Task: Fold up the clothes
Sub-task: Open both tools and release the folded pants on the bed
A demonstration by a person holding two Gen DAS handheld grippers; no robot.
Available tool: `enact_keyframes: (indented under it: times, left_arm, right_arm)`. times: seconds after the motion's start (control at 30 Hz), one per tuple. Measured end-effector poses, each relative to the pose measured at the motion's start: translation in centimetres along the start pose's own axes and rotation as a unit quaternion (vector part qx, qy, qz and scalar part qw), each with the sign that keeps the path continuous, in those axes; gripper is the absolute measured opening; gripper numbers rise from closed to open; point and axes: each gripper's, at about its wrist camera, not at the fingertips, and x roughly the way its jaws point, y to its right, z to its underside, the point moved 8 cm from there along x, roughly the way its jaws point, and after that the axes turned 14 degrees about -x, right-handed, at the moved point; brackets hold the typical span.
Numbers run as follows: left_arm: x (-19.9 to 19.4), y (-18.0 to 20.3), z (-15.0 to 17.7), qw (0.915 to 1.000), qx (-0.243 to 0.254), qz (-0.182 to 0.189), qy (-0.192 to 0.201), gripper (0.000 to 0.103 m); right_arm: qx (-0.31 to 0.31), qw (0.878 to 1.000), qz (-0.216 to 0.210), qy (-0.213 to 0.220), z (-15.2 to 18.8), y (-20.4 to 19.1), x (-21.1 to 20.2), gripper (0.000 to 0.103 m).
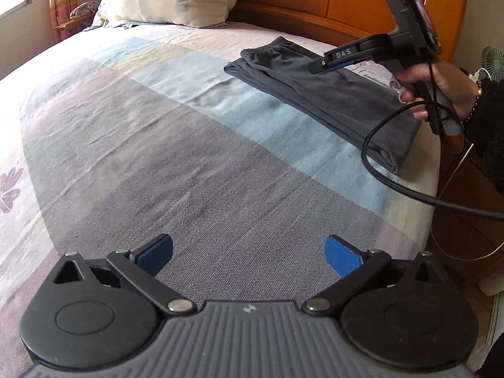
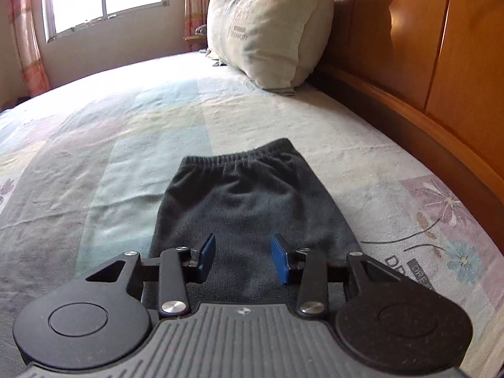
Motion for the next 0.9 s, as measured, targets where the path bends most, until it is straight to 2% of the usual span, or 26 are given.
enact_keyframes:
  times: [0.03, 0.1, 0.27, 0.43, 0.5, 0.6, 0.67, 0.77, 0.9]
  left_arm:
    - [0.0, 0.2, 0.0, 1.0000, 0.005, 0.000, 0.004, 0.102]
    - [0.0, 0.3, -0.1, 0.9999, 0.012, 0.002, 0.011, 0.102]
    - [0.0, -0.7, -0.1, 0.9995, 0.016, -0.005, 0.028, 0.102]
    - [-0.4, -2.4, 0.2, 0.9990, -0.005, -0.014, 0.042, 0.102]
    - [-0.7, -3.0, 0.3, 0.9989, -0.013, -0.013, 0.043, 0.102]
    - [-1.3, -3.7, 0.4, 0.9988, -0.022, -0.007, 0.044, 0.102]
    - [-1.8, -4.1, 0.5, 0.9987, -0.025, -0.007, 0.045, 0.102]
    - [-2.7, -4.4, 0.4, 0.9984, -0.023, -0.014, 0.051, 0.102]
    - [-4.2, -4.1, 0.5, 0.9978, -0.018, -0.022, 0.060, 0.102]
  right_arm:
    - [-0.002, 1.000, 0.000, -0.011, 0.4, -0.2, 0.6, 0.044]
    - [-0.011, 1.000, 0.002, -0.007, 0.0, -0.4, 0.6, 0.044]
    - [-0.021, 0.999, 0.024, 0.043, -4.1, 0.8, 0.6, 0.045]
    - [-0.015, 0.999, 0.041, 0.022, -6.6, 2.8, 6.0, 0.044]
    - [-0.013, 0.999, 0.034, 0.008, -6.8, 3.2, 8.3, 0.045]
    - [-0.004, 1.000, 0.023, 0.003, -7.1, 3.7, 9.6, 0.047]
    - [0.009, 1.000, 0.016, -0.004, -7.5, 4.0, 8.9, 0.047]
    - [0.005, 1.000, 0.013, 0.001, -7.1, 3.7, 5.5, 0.048]
    - [0.007, 1.000, -0.014, 0.003, -4.0, 2.7, -0.6, 0.056]
